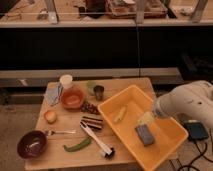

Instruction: Place fork in tray

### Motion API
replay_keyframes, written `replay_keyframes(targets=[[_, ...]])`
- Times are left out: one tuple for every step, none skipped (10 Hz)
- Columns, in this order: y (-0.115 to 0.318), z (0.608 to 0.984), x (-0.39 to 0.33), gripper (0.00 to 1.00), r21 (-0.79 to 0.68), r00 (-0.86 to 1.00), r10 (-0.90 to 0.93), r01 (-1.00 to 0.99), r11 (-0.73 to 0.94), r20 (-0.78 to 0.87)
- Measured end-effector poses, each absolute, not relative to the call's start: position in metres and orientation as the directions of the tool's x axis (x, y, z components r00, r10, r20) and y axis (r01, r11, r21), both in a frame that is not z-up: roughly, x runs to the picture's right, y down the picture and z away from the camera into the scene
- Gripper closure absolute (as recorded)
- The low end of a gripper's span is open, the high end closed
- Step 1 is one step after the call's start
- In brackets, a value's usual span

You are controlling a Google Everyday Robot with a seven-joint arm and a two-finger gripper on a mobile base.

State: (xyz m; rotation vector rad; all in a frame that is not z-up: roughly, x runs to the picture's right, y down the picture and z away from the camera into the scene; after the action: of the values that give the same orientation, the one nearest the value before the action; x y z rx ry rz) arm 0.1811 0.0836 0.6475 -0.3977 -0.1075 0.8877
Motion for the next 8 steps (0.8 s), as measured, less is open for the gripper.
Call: replay_keyframes(targets=[[0.074, 0.641, 0.164, 0.20, -0.389, 0.648, 0.760, -0.712, 0.585, -0.043], [0.064, 0.634, 0.139, 0.20, -0.406, 0.672, 0.741, -0.676, 0.614, 0.002], [0.056, 0.627, 0.109, 0.20, -0.430, 0.701, 0.712, -0.628, 0.648, 0.050], [0.054, 0.625, 0.100, 0.20, -0.437, 0.708, 0.703, -0.614, 0.657, 0.063], [0.055, 0.626, 0.103, 0.20, -0.436, 0.707, 0.704, -0.616, 0.656, 0.060], [0.055, 0.626, 0.104, 0.20, -0.435, 0.706, 0.705, -0.618, 0.655, 0.059], [0.055, 0.626, 0.101, 0.20, -0.436, 0.708, 0.703, -0.615, 0.657, 0.061], [0.055, 0.626, 0.101, 0.20, -0.437, 0.708, 0.703, -0.615, 0.657, 0.061]])
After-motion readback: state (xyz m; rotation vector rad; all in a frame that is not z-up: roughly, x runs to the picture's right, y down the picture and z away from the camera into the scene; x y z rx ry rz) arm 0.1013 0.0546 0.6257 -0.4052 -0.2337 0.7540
